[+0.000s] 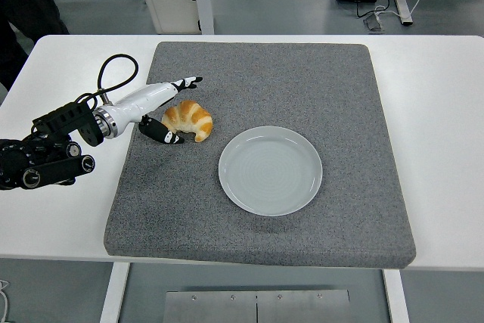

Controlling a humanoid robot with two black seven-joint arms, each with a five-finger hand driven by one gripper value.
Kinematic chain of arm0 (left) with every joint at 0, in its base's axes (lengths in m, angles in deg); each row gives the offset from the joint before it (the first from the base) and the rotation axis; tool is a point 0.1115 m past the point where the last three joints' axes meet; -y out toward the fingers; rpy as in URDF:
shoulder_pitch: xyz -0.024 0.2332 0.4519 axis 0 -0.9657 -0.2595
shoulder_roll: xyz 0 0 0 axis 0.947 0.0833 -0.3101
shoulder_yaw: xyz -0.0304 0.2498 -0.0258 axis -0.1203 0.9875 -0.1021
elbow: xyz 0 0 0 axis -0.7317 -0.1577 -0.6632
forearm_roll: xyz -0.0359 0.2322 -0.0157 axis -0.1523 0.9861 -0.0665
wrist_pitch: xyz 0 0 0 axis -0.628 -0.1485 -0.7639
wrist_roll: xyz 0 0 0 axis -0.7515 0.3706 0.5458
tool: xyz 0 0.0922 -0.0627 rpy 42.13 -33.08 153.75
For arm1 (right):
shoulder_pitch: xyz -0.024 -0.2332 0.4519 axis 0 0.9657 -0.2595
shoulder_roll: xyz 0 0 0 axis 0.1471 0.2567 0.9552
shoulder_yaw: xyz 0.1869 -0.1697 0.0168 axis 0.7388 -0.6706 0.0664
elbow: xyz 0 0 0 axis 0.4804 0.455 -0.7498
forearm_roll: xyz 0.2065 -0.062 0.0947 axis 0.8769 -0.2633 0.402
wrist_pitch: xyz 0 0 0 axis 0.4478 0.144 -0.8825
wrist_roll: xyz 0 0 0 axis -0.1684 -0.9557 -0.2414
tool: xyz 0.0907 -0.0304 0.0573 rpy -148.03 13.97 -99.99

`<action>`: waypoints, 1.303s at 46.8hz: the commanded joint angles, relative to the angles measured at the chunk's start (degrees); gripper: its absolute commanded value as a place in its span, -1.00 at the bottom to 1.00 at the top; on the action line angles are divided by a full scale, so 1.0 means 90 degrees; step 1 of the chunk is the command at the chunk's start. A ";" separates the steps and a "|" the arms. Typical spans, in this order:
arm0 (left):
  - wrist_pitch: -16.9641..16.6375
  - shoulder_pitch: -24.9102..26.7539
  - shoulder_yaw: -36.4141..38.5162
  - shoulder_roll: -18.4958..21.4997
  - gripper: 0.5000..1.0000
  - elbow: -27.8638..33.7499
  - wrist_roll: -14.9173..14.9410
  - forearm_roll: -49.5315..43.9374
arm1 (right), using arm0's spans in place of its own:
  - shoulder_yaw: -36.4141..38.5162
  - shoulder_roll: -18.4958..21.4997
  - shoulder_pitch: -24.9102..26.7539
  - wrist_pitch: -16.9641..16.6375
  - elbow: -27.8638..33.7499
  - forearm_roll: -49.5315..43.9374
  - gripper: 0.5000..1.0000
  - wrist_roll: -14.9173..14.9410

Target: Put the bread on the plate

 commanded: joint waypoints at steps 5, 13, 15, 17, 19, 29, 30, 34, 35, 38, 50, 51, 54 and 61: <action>-0.0001 -0.0014 0.0039 -0.0001 0.36 -0.0056 -0.0005 0.0010 | 0.0000 0.0000 0.0010 0.0000 0.0000 0.0006 1.00 0.0000; -0.0001 -0.0014 0.0039 -0.0079 0.09 -0.0095 -0.0005 0.0019 | 0.0000 0.0000 0.0000 0.0000 0.0000 0.0006 1.00 0.0000; -0.0001 -0.0014 0.0039 -0.0099 0.06 -0.0134 -0.0005 0.0019 | 0.0000 0.0000 0.0000 0.0000 0.0000 -0.0004 1.00 0.0000; -0.0001 -0.0034 0.0048 -0.0109 0.06 -0.0173 -0.0005 0.0019 | 0.0000 0.0000 0.0000 0.0000 0.0000 0.0006 1.00 0.0000; -0.0001 -0.0063 0.0048 -0.0148 0.06 -0.0183 -0.0005 0.0019 | 0.0000 0.0000 0.0000 0.0000 0.0000 0.0006 1.00 0.0000; 0.0067 -0.0063 0.0039 -0.0167 -0.17 -0.0183 -0.0005 0.0010 | 0.0000 0.0000 0.0000 0.0000 0.0000 0.0006 1.00 0.0000; 0.0077 -0.0063 0.0039 -0.0177 -0.20 -0.0183 -0.0005 0.0010 | 0.0009 0.0000 0.0010 0.0000 0.0000 0.0006 1.00 0.0000; 0.0087 -0.0053 0.0029 -0.0177 -0.24 -0.0183 -0.0005 0.0000 | 0.0000 0.0000 0.0000 0.0000 0.0000 0.0006 1.00 0.0000; 0.0087 -0.0053 0.0029 -0.0177 -0.25 -0.0183 -0.0005 0.0009 | 0.0000 0.0000 0.0000 0.0000 0.0000 -0.0004 1.00 0.0000; 0.0087 -0.0024 0.0019 -0.0177 -0.26 -0.0183 -0.0005 0.0000 | 0.0009 0.0000 0.0000 0.0000 0.0000 0.0006 1.00 0.0000; 0.0185 0.0288 -0.0069 -0.0109 -0.31 -0.0183 -0.0014 -0.0127 | 0.0009 0.0000 0.0000 0.0000 0.0000 -0.0004 1.00 0.0000; 0.0214 0.0308 -0.0079 -0.0099 -0.31 -0.0183 -0.0014 -0.0127 | 0.0000 0.0000 0.0010 0.0000 0.0000 0.0006 1.00 0.0000; 0.0312 0.0376 -0.0176 -0.0070 -0.33 -0.0183 -0.0024 -0.0195 | 0.0000 0.0000 0.0000 0.0000 0.0000 0.0006 1.00 0.0000; 0.0565 0.0542 -0.0440 0.0086 -0.34 -0.0183 -0.0024 -0.0205 | 0.0000 0.0000 0.0000 0.0000 0.0000 -0.0004 1.00 0.0000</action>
